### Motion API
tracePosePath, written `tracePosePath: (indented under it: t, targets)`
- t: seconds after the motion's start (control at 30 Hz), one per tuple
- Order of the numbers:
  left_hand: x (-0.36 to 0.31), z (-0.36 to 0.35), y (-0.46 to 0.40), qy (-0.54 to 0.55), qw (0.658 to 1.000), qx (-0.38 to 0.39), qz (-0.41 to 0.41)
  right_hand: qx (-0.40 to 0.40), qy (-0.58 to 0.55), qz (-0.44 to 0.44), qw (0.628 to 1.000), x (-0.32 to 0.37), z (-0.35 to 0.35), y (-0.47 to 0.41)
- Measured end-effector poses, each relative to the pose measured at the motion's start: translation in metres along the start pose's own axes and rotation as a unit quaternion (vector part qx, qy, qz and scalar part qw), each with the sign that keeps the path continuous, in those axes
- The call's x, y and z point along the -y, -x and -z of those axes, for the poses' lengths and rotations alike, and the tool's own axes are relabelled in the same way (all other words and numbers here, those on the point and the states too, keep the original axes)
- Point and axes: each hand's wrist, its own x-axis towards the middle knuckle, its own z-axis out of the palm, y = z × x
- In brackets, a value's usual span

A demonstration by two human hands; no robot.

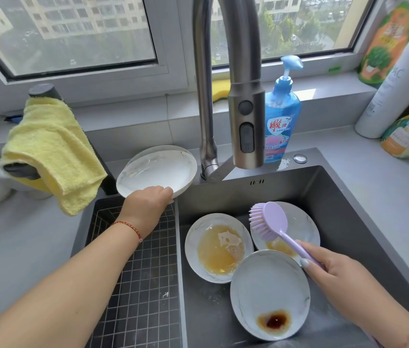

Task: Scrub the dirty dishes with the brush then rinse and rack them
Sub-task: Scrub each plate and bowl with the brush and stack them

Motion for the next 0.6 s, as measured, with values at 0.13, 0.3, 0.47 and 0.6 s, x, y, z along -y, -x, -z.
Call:
tracePosePath:
  t: [0.13, 0.3, 0.47, 0.6]
  targets:
    - [-0.001, -0.007, -0.005, -0.001, 1.0, -0.012, 0.017, -0.001, 0.01, 0.006, 1.0, -0.004, 0.002, 0.002]
    - [-0.003, -0.02, -0.008, 0.02, 0.999, 0.01, 0.036, -0.009, 0.012, 0.003, 1.0, -0.008, 0.006, 0.005]
    - [-0.008, -0.028, -0.008, 0.018, 0.995, 0.042, 0.087, -0.003, 0.007, 0.006, 1.0, -0.016, 0.009, 0.007]
    - [-0.024, -0.03, -0.008, -0.009, 0.992, -0.085, 0.09, -0.004, 0.004, 0.007, 1.0, -0.017, 0.014, 0.011]
